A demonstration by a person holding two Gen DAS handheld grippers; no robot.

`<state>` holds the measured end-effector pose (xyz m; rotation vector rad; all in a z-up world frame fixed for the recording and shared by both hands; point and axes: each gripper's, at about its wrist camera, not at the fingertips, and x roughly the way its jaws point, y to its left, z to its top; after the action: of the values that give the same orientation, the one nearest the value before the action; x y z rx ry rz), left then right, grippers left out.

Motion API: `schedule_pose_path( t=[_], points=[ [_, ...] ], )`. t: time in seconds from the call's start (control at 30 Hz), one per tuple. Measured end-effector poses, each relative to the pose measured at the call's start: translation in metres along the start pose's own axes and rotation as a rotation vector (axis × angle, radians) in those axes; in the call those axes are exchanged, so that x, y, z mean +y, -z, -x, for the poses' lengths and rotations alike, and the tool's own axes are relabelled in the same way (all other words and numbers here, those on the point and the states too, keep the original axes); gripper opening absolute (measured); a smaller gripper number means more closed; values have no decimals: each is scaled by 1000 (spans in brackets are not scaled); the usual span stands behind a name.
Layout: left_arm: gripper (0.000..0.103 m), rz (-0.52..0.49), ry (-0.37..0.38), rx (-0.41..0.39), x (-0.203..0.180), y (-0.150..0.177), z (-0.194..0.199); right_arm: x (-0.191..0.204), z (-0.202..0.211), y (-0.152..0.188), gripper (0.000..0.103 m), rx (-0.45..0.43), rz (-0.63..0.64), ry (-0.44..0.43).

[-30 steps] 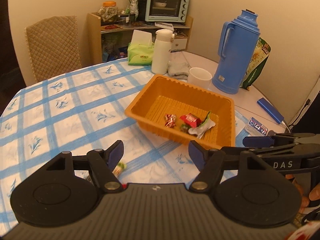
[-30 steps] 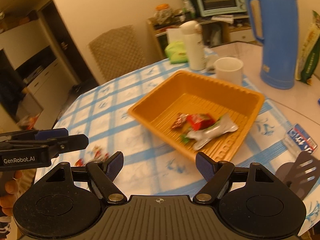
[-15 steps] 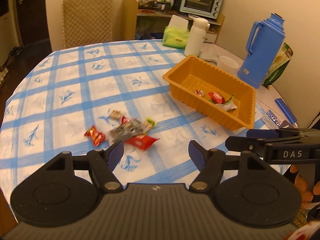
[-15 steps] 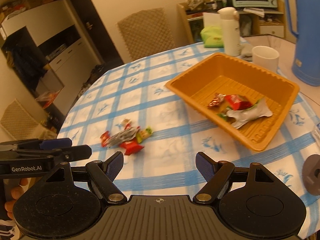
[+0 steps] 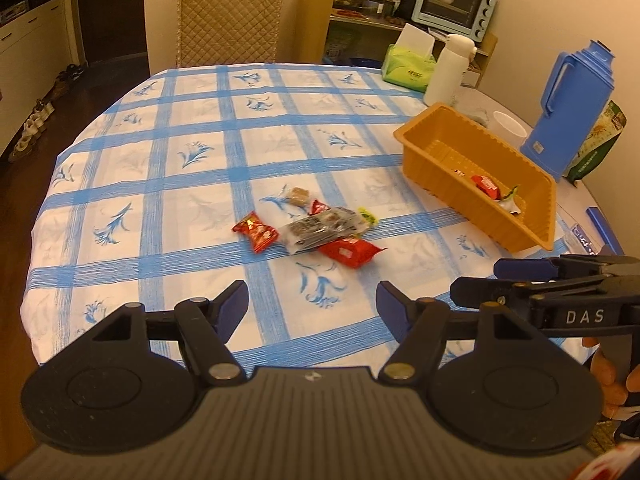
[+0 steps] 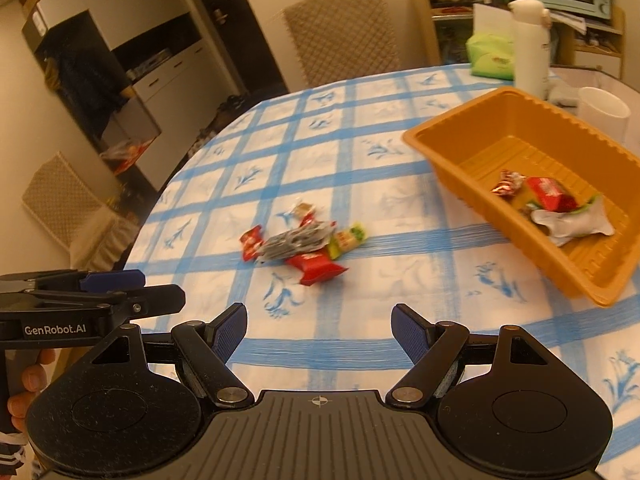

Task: Organize snacks
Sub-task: 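Move both open grippers back toward the snack pile on the tablecloth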

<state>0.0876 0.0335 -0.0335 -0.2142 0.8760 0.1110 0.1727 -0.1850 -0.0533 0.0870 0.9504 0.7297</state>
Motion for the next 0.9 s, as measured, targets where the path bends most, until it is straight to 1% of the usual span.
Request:
schedule_pose_path(
  t=[0.27,0.43,0.6,0.9],
  points=[
    [67,6,-15,14,17,1,-11,6,-27,-4,79,26,25,-2],
    [62,3,-10,31,24,0,-22,8,-41,-5,79,32,54,4],
    [60,-41,8,34,24,-4,-35,8,-53,-9,79,18,87,23],
    [56,-145,32,49,17,-16,-64,-3,-64,-19,78,12,65,53]
  ],
)
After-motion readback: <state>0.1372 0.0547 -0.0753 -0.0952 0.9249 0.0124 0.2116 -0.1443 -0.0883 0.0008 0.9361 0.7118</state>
